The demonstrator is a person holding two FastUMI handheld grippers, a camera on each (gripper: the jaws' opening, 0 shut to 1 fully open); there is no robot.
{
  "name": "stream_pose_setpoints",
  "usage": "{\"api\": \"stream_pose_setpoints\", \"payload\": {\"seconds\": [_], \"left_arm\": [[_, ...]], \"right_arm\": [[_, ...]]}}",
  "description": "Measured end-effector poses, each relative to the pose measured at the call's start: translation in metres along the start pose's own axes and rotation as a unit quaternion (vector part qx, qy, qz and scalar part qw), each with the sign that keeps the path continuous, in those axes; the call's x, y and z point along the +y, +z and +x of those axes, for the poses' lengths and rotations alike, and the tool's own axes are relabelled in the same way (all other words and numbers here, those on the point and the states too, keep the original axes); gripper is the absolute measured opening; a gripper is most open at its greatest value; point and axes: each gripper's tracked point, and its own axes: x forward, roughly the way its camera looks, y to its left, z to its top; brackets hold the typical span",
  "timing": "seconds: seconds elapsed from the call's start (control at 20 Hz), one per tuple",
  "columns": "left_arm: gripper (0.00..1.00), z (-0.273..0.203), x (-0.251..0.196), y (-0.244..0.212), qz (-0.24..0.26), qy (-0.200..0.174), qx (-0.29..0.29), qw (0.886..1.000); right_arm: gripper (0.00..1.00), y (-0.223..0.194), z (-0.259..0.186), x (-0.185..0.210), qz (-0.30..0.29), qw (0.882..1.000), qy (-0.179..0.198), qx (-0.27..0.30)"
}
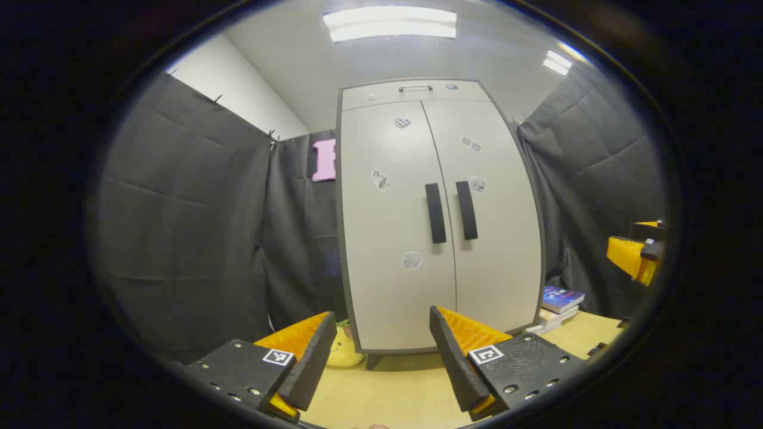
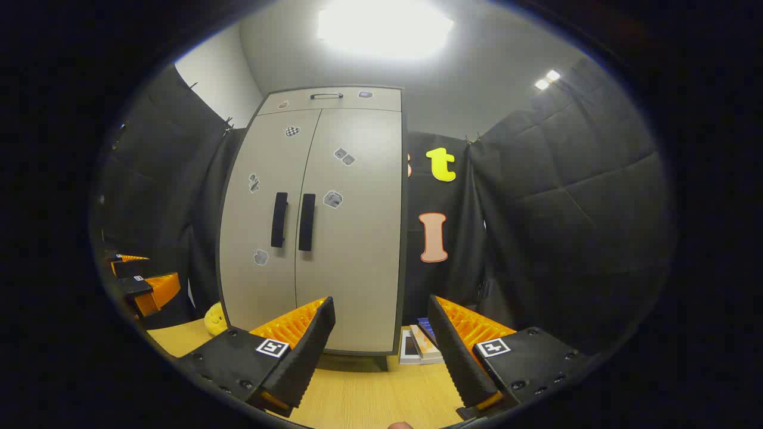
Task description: Open the right door of the double-door shoe cabinet with the right hand, and open the left door with the left hand.
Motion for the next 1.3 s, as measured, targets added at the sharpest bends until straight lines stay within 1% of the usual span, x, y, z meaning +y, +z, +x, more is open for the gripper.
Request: {"api": "stream_pose_setpoints", "payload": {"seconds": [0.1, 0.2, 0.9, 0.95, 1.15, 1.3], "left_arm": [[0.90, 0.000, 0.000, 0.000, -0.001, 0.001, 0.001, 1.000], [0.90, 0.000, 0.001, -0.001, -0.002, 0.001, 0.001, 1.000], [0.90, -0.001, 0.016, -0.003, -0.002, 0.011, -0.002, 1.000], [0.90, 0.000, 0.018, -0.004, -0.002, 0.013, -0.001, 1.000], [0.90, -0.002, 0.029, -0.010, -0.006, 0.022, 0.002, 1.000], [0.90, -0.007, 0.041, -0.013, -0.004, 0.034, 0.005, 0.999]], "right_arm": [[0.98, -0.001, 0.002, -0.001, 0.002, 1.000, -0.001, 0.003], [0.96, -0.001, 0.003, -0.001, 0.004, 1.000, -0.002, 0.004], [0.96, -0.003, 0.008, 0.002, 0.009, 1.000, 0.006, 0.003], [0.98, 0.000, 0.012, 0.004, 0.011, 1.000, 0.011, 0.002], [0.98, 0.015, 0.035, 0.015, 0.013, 0.999, 0.029, -0.008], [0.98, 0.031, 0.053, 0.022, 0.017, 0.999, 0.035, -0.019]]}}
